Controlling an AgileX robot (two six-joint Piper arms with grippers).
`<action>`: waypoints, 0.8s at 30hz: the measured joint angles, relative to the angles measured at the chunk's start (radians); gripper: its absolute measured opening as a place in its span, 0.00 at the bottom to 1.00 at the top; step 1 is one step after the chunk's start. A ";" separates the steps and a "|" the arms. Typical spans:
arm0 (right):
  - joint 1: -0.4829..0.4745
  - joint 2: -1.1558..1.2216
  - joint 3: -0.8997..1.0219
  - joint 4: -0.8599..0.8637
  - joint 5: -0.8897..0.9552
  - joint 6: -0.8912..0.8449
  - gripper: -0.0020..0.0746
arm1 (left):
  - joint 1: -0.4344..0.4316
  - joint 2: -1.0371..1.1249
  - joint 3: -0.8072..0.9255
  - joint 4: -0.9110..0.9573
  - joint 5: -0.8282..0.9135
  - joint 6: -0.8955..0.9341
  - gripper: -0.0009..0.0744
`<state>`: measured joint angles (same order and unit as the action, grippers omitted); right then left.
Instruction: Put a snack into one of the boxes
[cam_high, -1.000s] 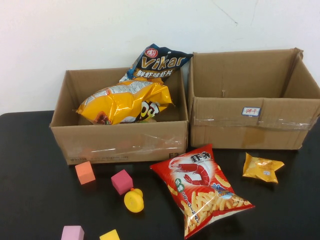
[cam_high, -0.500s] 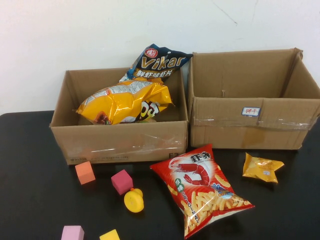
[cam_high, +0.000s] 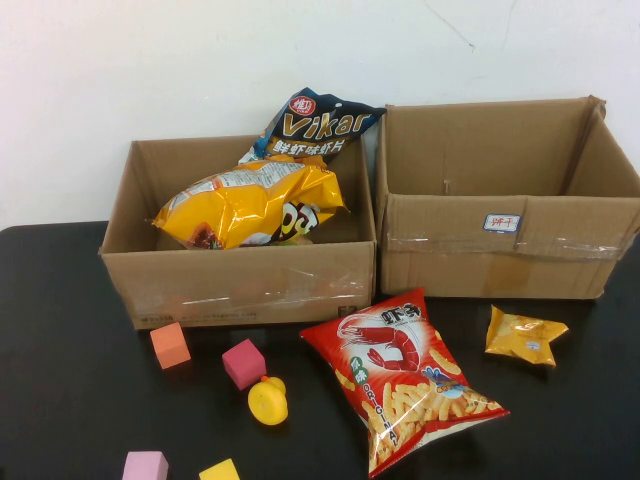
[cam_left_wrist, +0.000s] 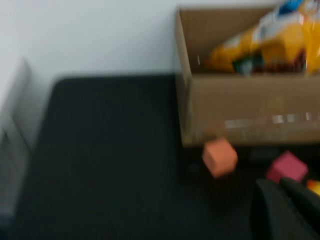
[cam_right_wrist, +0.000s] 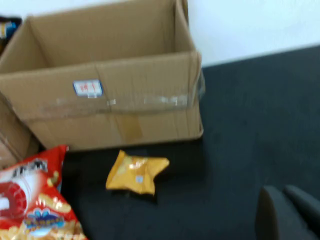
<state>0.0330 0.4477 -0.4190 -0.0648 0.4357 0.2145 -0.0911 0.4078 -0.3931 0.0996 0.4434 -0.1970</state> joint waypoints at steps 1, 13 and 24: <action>0.000 0.019 0.000 0.004 0.000 0.000 0.02 | 0.000 0.020 0.007 -0.018 0.000 0.000 0.01; 0.000 0.405 -0.102 0.105 -0.026 -0.088 0.04 | 0.000 0.224 0.024 -0.165 -0.013 -0.007 0.01; 0.026 0.957 -0.296 0.364 -0.190 -0.186 0.37 | 0.000 0.237 0.024 -0.172 -0.023 -0.007 0.01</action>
<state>0.0594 1.4050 -0.7154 0.2997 0.2453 0.0285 -0.0911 0.6443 -0.3691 -0.0727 0.4201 -0.2045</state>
